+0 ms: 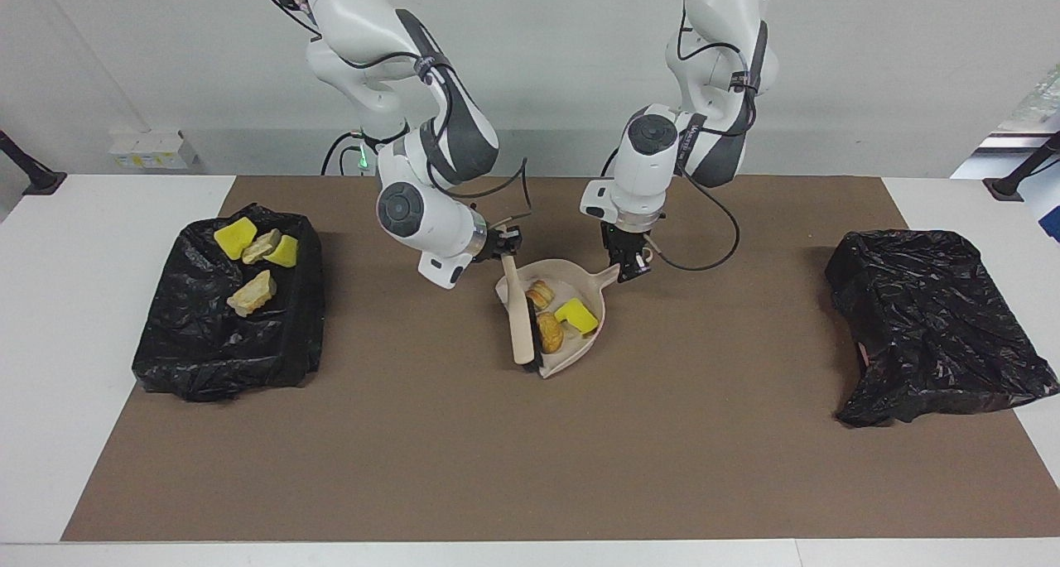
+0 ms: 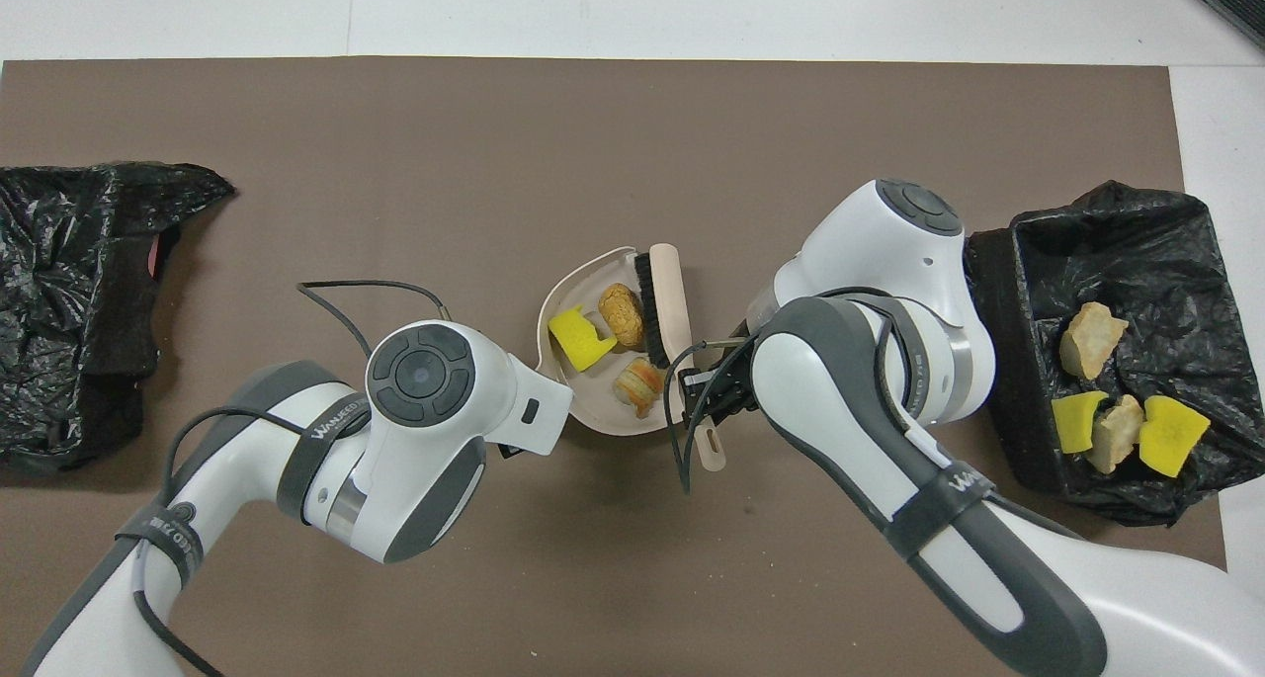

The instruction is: Sweep and dump trash in bin

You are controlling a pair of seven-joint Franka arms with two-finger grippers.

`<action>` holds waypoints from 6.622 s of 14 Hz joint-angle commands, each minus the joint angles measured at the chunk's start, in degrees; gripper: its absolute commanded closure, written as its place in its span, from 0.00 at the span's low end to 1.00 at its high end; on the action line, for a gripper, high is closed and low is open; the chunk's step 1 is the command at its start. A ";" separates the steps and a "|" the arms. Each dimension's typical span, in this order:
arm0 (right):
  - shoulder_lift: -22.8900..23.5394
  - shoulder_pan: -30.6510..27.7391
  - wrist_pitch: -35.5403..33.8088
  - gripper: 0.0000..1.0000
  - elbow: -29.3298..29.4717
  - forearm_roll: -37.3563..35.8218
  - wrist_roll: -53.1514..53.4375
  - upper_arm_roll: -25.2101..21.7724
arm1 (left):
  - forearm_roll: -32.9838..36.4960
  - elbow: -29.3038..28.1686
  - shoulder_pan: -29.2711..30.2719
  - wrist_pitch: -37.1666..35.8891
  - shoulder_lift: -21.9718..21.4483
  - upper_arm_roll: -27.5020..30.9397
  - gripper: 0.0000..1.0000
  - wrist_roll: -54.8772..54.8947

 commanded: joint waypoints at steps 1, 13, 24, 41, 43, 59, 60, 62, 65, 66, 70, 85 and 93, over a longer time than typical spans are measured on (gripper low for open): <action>-4.18 -1.64 -1.50 1.00 -1.30 -2.50 0.54 0.02 | 0.09 -2.57 -0.25 1.41 -1.33 0.75 1.00 3.48; -25.53 15.74 7.71 1.00 -26.68 -12.73 26.56 0.64 | -11.16 13.76 21.62 -15.54 0.17 0.75 1.00 32.92; -19.31 24.89 18.10 0.99 -29.34 -7.72 34.82 0.64 | -10.46 27.73 44.30 -30.56 2.62 0.93 1.00 64.64; -14.30 4.96 9.85 0.00 -2.03 -8.94 30.61 -0.06 | 27.39 39.99 56.19 -17.23 10.28 1.89 1.00 71.79; -14.30 1.36 4.07 0.00 2.71 -9.39 25.01 -0.15 | 31.53 35.69 54.79 -15.39 8.18 1.89 1.00 67.59; -13.60 -8.15 -10.73 0.00 17.77 -32.77 16.55 -0.50 | 51.99 24.24 48.20 -14.93 -2.82 1.10 1.00 48.32; -13.51 -8.24 -10.82 0.00 18.03 -32.77 14.98 -0.50 | 48.73 24.50 47.75 -16.42 -2.82 1.02 1.00 48.23; -13.33 -8.24 -10.91 0.00 18.21 -32.68 13.56 -0.50 | 41.96 24.68 46.52 -18.97 -2.91 0.93 1.00 45.52; -14.20 -7.54 -10.99 0.00 18.21 -31.45 13.29 -1.81 | 33.79 24.59 44.50 -22.57 -3.17 0.84 1.00 38.32; -14.30 -6.84 -11.43 0.00 18.21 -31.36 13.29 -3.65 | 30.97 24.59 43.97 -23.80 -3.17 0.84 1.00 35.86; -17.02 -4.55 -15.20 0.00 16.80 -30.84 10.48 -6.91 | 24.01 23.62 39.06 -29.08 -4.14 0.75 1.00 20.76; -16.94 -2.26 -18.73 0.00 18.03 -28.72 3.01 -13.86 | -2.10 22.39 7.78 -29.02 -4.50 0.49 1.00 -45.52; -15.62 -2.88 -19.87 0.00 21.19 -27.49 5.64 -13.77 | -6.32 22.92 -3.58 -6.70 10.35 0.49 1.00 -70.50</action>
